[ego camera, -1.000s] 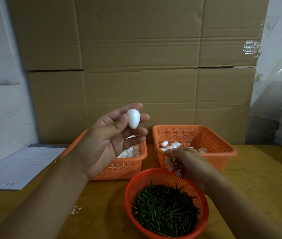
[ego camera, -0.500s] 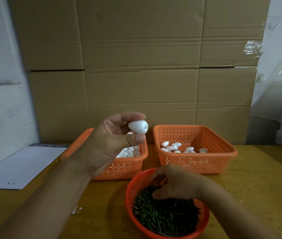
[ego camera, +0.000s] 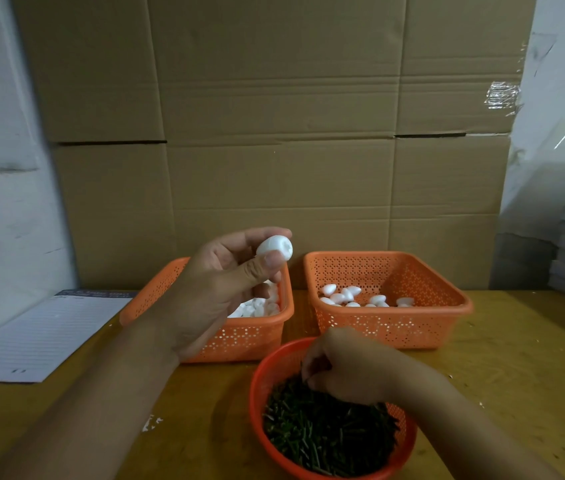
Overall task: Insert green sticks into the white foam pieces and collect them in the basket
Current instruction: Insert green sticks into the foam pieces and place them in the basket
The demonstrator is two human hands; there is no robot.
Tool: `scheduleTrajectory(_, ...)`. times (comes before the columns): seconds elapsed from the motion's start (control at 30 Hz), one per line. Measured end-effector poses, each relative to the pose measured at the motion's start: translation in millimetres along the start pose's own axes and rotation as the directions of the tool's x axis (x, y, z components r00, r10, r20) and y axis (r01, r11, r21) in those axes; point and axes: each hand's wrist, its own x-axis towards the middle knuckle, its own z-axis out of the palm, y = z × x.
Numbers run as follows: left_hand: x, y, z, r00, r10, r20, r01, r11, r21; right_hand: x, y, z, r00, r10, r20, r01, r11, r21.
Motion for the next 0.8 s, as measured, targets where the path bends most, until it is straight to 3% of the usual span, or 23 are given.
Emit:
scheduleTrajectory(0.13, 0.1, -0.3, -1.2, 1.000, -0.006, 0.002, 0.006, 1.000, 0.007, 0.9, -1.1, -2.9, 0.998, 0.026, -0.056, -0.022, 0.997, 0.079)
scheduleTrajectory(0.27, 0.8, -1.0, -2.4, 1.000, -0.014, 0.007, 0.014, 1.000, -0.004, -0.7, -3.3, -6.7, 0.996, 0.061, -0.070, -0.036, 0.947, 0.319)
scheduleTrajectory(0.47, 1.7, -2.9, -4.2, 1.000, -0.029, -0.007, 0.028, 0.998, -0.047, -9.3, -9.9, -20.3, 0.981, 0.022, -0.193, 0.134, 0.644, 0.753)
scheduleTrajectory(0.63, 1.9, -3.8, -4.2, 0.999, -0.032, -0.011, 0.031, 0.998, -0.059, -12.2, -15.0, -27.9, 0.968, -0.051, -0.244, 0.248, 0.308, 0.918)
scheduleTrajectory(0.8, 1.2, -1.5, -4.1, 1.000, -0.026, -0.004, 0.026, 0.997, -0.074, -11.1, -13.5, -26.6, 0.974, -0.041, -0.223, 0.226, 0.270, 0.936)
